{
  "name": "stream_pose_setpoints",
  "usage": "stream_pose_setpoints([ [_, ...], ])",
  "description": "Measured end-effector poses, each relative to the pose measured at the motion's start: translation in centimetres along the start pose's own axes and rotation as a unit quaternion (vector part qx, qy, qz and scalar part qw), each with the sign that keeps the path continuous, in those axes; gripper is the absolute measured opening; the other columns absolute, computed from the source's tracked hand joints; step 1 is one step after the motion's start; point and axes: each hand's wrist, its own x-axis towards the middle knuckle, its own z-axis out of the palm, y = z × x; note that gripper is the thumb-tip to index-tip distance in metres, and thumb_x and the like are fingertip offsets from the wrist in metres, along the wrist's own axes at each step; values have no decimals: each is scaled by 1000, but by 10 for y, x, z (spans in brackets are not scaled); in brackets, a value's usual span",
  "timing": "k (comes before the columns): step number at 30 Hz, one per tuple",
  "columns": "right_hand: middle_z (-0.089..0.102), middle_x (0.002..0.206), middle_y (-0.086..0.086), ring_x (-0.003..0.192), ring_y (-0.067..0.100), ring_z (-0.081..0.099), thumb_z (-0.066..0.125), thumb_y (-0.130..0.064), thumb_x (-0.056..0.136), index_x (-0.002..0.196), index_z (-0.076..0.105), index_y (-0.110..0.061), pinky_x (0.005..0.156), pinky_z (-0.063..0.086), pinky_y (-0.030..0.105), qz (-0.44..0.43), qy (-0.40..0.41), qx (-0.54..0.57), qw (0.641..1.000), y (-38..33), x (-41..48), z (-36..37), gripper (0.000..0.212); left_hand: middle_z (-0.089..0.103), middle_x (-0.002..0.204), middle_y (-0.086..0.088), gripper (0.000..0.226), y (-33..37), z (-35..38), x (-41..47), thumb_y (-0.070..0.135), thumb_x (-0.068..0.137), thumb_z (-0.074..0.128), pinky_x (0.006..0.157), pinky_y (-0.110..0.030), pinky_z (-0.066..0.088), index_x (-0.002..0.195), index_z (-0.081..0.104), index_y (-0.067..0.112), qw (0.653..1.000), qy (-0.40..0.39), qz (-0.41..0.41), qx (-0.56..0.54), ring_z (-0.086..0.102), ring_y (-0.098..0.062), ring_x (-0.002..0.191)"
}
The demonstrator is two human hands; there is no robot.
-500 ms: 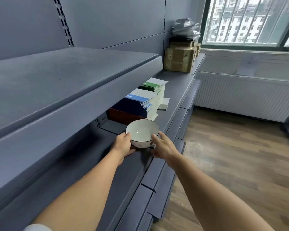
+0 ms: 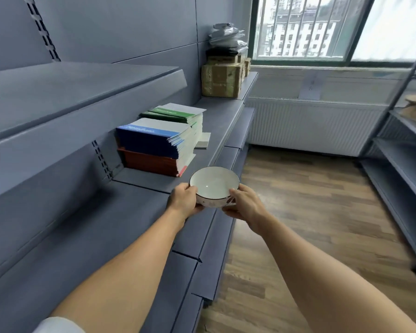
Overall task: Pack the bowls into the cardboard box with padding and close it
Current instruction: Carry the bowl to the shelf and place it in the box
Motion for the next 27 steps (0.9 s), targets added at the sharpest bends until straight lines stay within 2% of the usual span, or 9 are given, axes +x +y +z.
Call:
stream_pose_setpoints([
  [3,60,106,11,82,27,65,43,-13,93,116,59,-18,79,59,40,2,38,2,999,9,-22,-37,28,61,110,-18,21,-5,36,-19,9,90,46,74,-53,60,102,63,6,999,-44,0,17,62,-35,101],
  [5,58,103,8,78,26,63,42,-12,93,111,60,-20,78,59,38,3,63,7,998,17,-36,-61,27,59,108,-17,21,-9,58,-34,7,91,45,77,-52,59,104,61,4,997,-73,-3,34,61,-35,100],
  [7,57,99,7,74,24,61,42,-11,92,104,62,-23,75,59,36,5,85,13,996,26,-51,-84,26,59,103,-16,17,-14,80,-50,5,89,45,78,-55,58,94,61,6,994,-99,-5,41,60,-37,102],
  [10,58,97,8,68,24,61,42,-10,89,109,63,-20,72,59,34,13,120,23,992,42,-72,-118,31,58,96,-13,18,-20,111,-74,1,91,43,83,-55,57,86,59,9,989,-141,-14,44,59,-33,92],
  [15,60,98,10,66,25,60,44,-12,89,109,64,-23,68,59,33,27,183,59,981,71,-116,-168,30,57,116,-16,14,-43,160,-107,6,92,46,76,-44,61,100,57,11,978,-197,-38,60,66,-38,97],
  [17,59,99,9,68,24,60,44,-12,91,106,64,-24,67,59,32,34,199,71,977,83,-133,-185,28,58,116,-17,13,-55,178,-118,7,92,46,76,-43,61,97,57,11,971,-224,-47,72,65,-36,91],
  [22,60,99,7,75,23,58,43,-10,93,113,64,-21,75,59,35,45,241,101,964,107,-169,-221,31,60,113,-15,12,-79,216,-145,8,91,48,80,-45,60,98,56,11,956,-271,-57,97,67,-35,94],
  [24,60,98,5,75,23,58,42,-11,94,110,65,-23,76,59,35,49,257,108,959,116,-178,-231,30,61,112,-14,13,-86,229,-153,7,91,47,83,-46,60,97,57,11,948,-292,-57,110,67,-34,94],
  [27,60,98,5,72,22,58,43,-13,95,102,65,-27,76,59,36,57,281,121,950,128,-188,-244,28,60,108,-12,14,-96,245,-162,5,90,47,81,-43,60,100,55,11,941,-309,-62,121,66,-28,85],
])
